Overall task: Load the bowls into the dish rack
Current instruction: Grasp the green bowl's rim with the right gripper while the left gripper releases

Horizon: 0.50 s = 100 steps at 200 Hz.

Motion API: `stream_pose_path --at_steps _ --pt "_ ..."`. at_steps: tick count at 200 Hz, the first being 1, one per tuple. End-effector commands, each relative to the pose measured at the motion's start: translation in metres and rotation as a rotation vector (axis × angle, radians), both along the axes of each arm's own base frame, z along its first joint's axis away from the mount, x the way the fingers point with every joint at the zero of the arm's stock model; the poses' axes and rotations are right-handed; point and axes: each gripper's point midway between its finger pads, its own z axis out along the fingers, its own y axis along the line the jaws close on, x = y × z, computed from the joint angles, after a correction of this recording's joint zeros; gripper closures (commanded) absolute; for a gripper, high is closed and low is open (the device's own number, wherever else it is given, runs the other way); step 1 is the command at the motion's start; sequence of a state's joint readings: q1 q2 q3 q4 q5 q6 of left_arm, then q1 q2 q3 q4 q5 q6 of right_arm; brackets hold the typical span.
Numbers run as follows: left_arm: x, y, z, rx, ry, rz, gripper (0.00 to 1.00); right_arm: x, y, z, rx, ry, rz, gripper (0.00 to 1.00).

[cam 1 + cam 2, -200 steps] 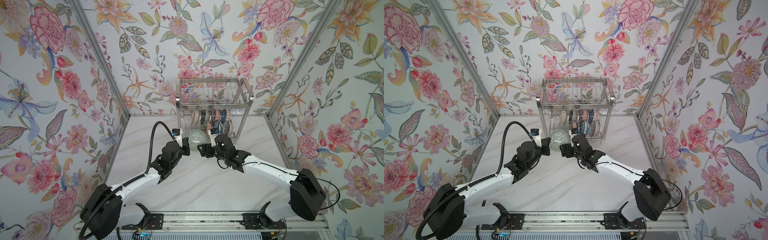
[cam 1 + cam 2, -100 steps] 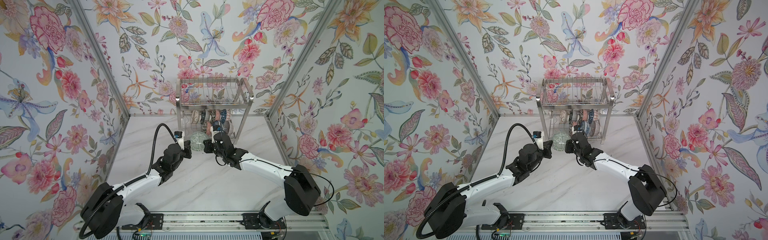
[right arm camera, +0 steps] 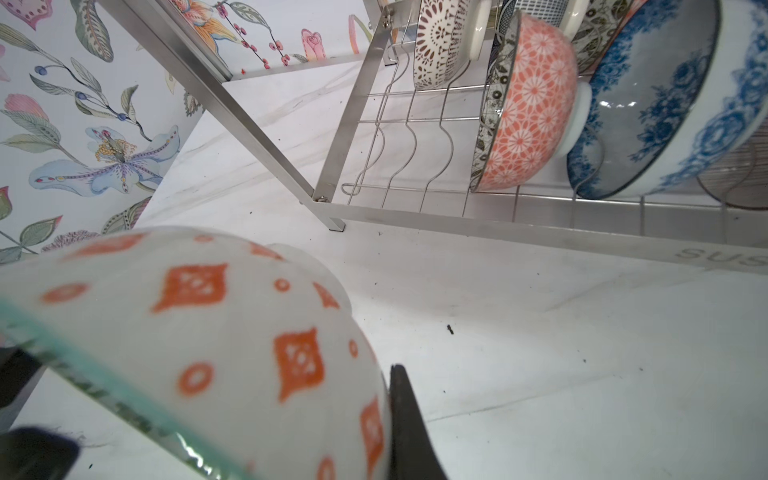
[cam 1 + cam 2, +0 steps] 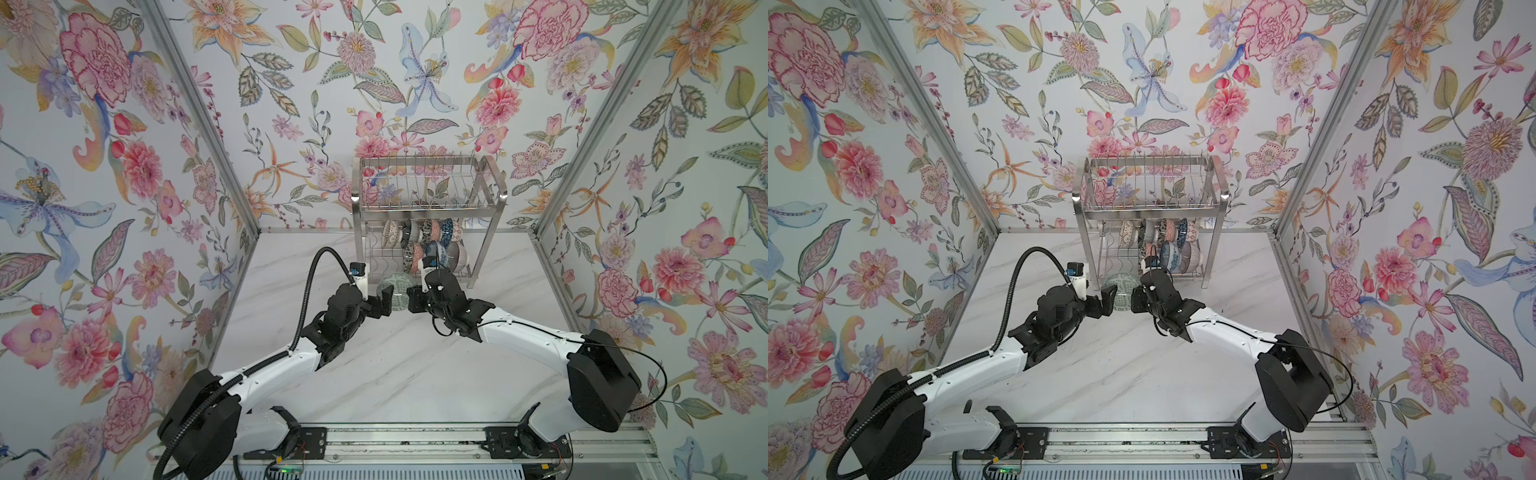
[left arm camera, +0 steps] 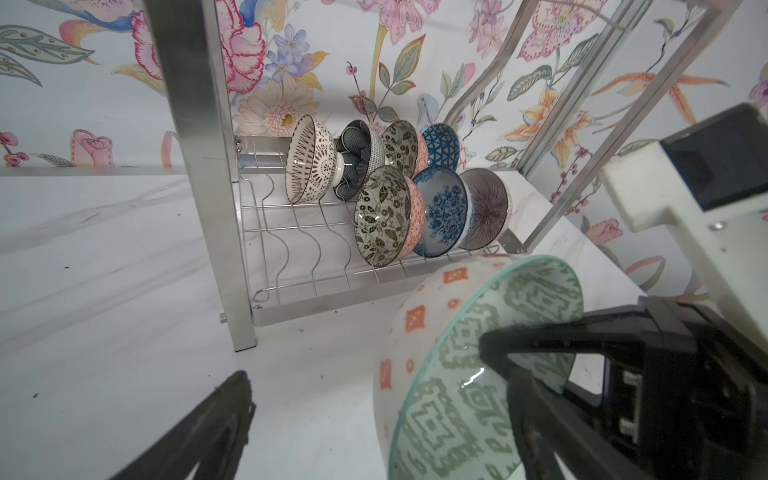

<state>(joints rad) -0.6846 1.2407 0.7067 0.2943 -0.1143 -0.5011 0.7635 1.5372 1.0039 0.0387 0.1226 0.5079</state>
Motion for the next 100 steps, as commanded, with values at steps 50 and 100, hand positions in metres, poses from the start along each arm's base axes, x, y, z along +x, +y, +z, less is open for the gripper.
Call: stream_pose_path --at_steps 50,100 --pt "-0.016 0.07 0.036 0.328 0.04 0.052 0.01 0.012 -0.017 0.029 -0.092 -0.128 -0.031 1.0" --pt "-0.009 0.138 0.048 0.442 0.056 0.161 0.01 0.028 -0.03 0.037 -0.219 -0.184 -0.061 1.0"
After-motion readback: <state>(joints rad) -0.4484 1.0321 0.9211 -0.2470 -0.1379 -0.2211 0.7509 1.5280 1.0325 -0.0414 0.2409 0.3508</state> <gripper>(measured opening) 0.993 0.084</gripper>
